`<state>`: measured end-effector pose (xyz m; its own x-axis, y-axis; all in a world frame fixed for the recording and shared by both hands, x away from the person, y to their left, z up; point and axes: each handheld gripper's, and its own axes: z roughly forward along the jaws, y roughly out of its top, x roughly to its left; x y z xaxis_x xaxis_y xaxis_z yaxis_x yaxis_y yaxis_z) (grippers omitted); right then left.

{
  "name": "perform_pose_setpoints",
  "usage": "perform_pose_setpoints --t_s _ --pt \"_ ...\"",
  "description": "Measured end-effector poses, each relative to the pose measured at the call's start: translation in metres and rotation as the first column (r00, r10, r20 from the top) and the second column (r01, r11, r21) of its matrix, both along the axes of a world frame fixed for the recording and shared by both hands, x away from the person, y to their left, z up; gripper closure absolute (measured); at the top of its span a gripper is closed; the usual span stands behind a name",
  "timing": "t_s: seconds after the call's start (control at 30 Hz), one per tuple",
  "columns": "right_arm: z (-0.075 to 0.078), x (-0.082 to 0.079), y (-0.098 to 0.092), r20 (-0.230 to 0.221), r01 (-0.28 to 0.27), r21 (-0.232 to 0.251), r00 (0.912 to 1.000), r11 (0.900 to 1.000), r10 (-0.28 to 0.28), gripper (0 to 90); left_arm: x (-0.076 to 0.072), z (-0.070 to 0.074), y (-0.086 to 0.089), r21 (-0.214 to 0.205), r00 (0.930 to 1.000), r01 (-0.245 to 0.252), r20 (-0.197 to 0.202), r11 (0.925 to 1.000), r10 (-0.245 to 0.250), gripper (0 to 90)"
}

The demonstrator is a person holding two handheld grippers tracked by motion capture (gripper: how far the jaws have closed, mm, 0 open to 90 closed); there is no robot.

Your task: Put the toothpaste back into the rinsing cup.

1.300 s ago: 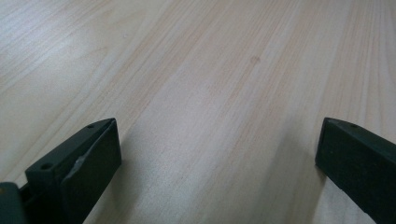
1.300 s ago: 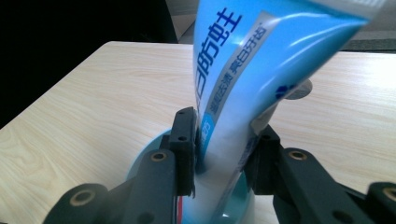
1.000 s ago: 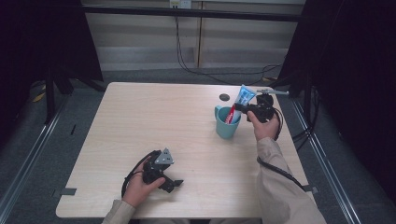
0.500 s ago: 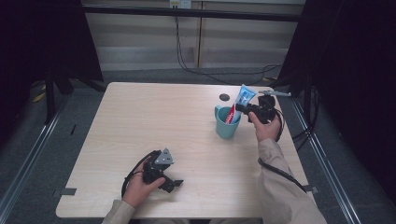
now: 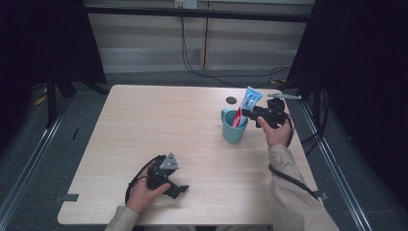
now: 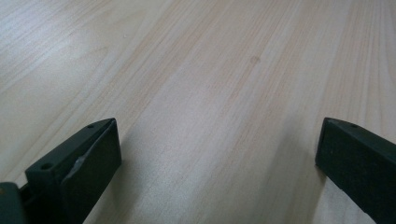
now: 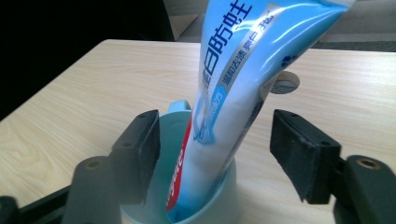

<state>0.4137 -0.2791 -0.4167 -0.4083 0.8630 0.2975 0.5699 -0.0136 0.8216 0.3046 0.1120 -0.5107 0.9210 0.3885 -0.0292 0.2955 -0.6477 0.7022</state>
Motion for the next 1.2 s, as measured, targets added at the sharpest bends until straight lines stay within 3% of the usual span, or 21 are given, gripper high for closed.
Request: perform_pose_setpoints --t_s 0.2,0.53,0.93,1.2 --pt "0.004 -0.004 -0.002 0.016 -0.005 -0.018 0.9999 0.9998 0.005 25.8 0.000 0.000 0.000 0.000 1.0000 0.000 0.001 1.0000 0.000 0.0" --pt "0.009 -0.013 0.000 0.019 -0.037 -0.047 0.9991 0.9982 0.038 23.3 0.000 0.000 0.000 -0.001 1.0000 0.000 0.001 1.0000 0.000 0.0" --pt "0.011 -0.029 0.001 0.009 -0.108 -0.122 0.9939 0.9867 0.110 19.7 0.000 0.000 0.000 -0.002 1.0000 -0.001 -0.002 1.0000 0.001 0.0" --pt "0.011 -0.036 0.003 0.013 -0.134 -0.141 0.9905 0.9809 0.137 17.9 0.000 0.000 0.000 -0.001 1.0000 -0.001 -0.003 1.0000 0.001 0.0"
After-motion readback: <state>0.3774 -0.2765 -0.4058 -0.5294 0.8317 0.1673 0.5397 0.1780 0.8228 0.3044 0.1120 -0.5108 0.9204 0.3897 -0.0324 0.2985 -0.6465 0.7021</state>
